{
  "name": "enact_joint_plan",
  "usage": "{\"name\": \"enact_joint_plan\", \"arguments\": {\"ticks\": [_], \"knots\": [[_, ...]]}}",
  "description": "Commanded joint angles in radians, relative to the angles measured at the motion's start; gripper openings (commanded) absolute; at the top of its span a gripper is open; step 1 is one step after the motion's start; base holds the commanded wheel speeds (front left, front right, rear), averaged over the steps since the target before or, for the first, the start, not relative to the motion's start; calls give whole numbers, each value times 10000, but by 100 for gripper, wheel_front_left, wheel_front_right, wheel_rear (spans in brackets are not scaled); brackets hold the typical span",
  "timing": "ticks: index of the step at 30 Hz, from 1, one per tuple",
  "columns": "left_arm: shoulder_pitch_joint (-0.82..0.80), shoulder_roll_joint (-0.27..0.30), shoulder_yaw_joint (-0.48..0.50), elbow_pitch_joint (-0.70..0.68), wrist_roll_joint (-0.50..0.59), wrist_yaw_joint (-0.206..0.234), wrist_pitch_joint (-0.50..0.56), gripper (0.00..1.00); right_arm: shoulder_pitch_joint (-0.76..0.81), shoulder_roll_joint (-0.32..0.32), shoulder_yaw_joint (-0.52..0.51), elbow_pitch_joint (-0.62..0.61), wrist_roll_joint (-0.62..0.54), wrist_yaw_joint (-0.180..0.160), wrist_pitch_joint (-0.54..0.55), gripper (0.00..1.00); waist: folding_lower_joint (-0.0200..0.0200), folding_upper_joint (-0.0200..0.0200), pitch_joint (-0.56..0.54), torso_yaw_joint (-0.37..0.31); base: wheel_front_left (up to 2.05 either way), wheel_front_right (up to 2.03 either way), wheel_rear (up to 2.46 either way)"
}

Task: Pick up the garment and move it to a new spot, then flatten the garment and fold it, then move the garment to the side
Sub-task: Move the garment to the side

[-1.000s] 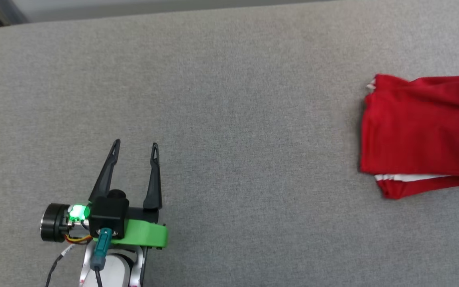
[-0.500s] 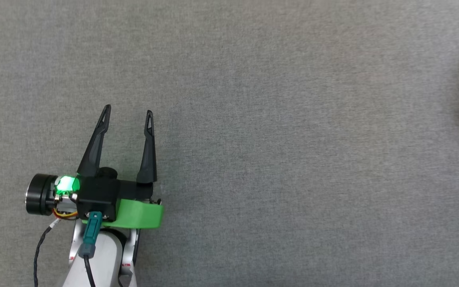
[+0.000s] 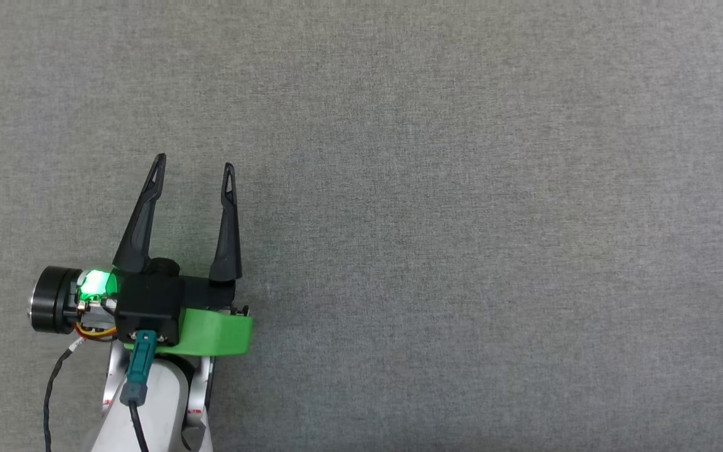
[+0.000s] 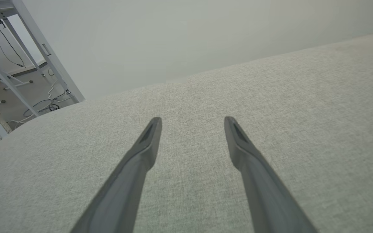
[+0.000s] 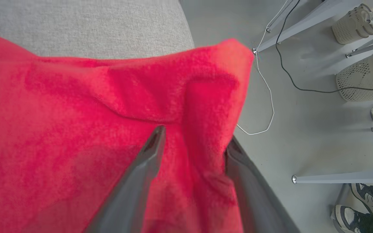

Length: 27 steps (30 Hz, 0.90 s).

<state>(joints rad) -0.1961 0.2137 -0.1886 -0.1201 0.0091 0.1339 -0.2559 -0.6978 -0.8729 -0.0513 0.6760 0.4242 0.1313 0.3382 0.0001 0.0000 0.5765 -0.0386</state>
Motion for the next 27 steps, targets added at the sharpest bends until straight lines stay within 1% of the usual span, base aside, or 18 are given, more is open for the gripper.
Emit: {"name": "enact_joint_plan", "arguments": {"ticks": [1, 5, 8, 11, 14, 18, 19, 21, 25, 27], "knots": [[-68, 48, -2, 15, -20, 76, -59, 100, -134, -6, -8, 69, -130, -6, -207, 100, -1, 0, -378, -32, 0, 0, 0], [185, 0, -34, 110, -114, 158, -59, 100, -28, -43, -69, 22, -461, -6, -1345, 100, -1, 0, -1073, -63, 0, 0, 0], [418, -30, -13, 177, -194, 218, -59, 100, 90, 66, -258, -301, -765, -6, -2653, 100, -1, 0, -1592, -107, 0, 0, 0], [724, -48, 66, 220, -296, 283, -59, 100, 258, 370, -493, -852, -1145, -6, -4075, 100, -1, 0, -2070, -158, 0, 0, 0], [1001, -70, 104, 265, -367, 305, -59, 100, 448, 854, -758, -1500, -1450, -6, -5111, 100, -1, 0, -2457, -141, 0, 0, 0], [1280, -161, 157, 381, -503, 296, -59, 100, 898, 1858, -977, -2826, -1921, -6, -5785, 100, -1, 0, -2965, -11, 0, 0, 0], [1451, -227, 204, 484, -582, 267, -59, 100, 1402, 2806, -1012, -4044, -2189, -6, -5934, 100, -1, 0, -3346, 156, 0, 0, 0], [1563, -265, 223, 557, -614, 238, -59, 100, 1849, 3403, -913, -4778, -2328, -6, -5969, 100, -1, 0, -3554, 265, 0, 0, 0], [1759, -383, 241, 704, -662, 199, -59, 100, 2872, 4561, -608, -5912, -2573, -6, -5991, 100, -1, 0, -3937, 507, 0, 0, 0], [1841, -447, 277, 783, -699, 185, -59, 100, 3434, 5152, -439, -6269, -2708, -6, -5994, 100, -1, 0, -4106, 594, 0, 0, 0]]}}
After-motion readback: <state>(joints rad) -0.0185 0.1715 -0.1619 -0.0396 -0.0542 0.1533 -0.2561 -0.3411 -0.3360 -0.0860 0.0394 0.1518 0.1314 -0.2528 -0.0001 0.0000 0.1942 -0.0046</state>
